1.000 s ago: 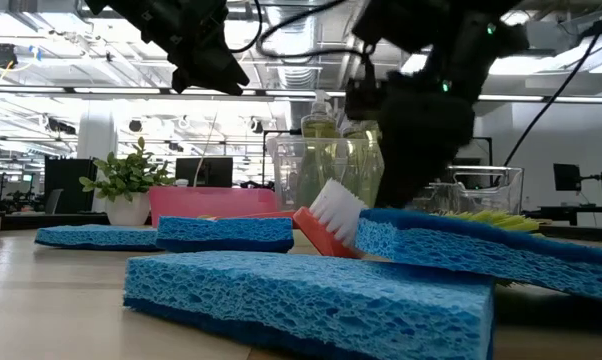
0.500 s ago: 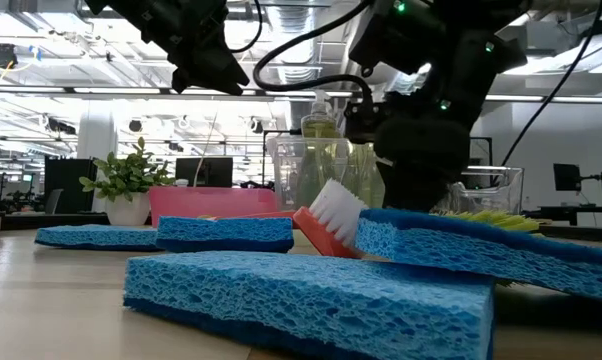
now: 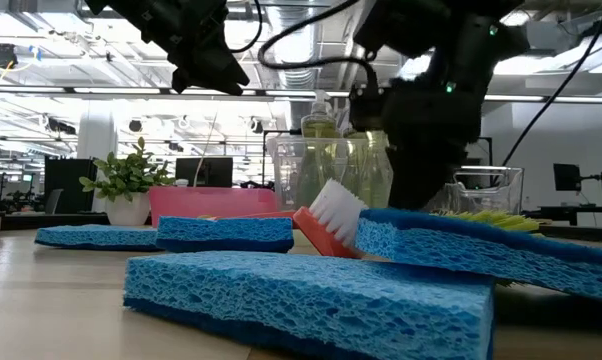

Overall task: Pick & Place Kitchen Sink Supplies
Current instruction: Put the blue toilet brush into the red bin

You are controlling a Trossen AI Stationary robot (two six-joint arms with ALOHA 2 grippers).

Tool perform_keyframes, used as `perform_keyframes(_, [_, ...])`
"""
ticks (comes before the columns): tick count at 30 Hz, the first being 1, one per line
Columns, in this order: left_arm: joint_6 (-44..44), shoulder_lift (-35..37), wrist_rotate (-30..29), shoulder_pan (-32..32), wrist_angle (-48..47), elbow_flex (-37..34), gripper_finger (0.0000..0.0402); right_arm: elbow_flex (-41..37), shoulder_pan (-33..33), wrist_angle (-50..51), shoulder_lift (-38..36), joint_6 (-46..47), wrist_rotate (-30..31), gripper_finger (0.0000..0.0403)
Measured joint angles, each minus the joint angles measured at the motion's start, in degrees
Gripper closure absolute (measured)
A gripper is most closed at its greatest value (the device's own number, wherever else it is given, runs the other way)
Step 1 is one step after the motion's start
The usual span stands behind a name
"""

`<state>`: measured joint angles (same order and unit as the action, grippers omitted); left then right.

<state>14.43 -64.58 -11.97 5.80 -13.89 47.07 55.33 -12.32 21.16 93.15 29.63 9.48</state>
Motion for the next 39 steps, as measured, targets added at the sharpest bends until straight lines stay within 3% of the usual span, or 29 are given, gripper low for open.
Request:
perform_keyframes(7, [0.0,0.0,0.0,0.0,0.0,0.0,0.0256,0.0,0.1,-0.5,-4.0,0.3,0.3,0.0349])
perform_keyframes(18, [0.0,0.0,0.0,0.0,0.4,0.0,0.0256,0.0,1.6,-2.2,-14.0,-1.2,5.7,0.0367])
perform_keyframes(23, [1.3,0.0,0.0,0.0,2.4,0.0,0.0256,0.1,2.3,-9.0,-18.5,-5.3,8.9,0.0355])
perform_keyframes(32, [1.3,0.0,0.6,0.0,11.0,0.0,0.0256,0.1,3.9,-23.4,-23.6,-15.3,9.0,0.0362])
perform_keyframes(39, [-1.1,0.0,9.8,0.0,20.2,0.0,0.0256,0.1,4.2,-35.5,-24.7,-23.0,8.8,0.0359])
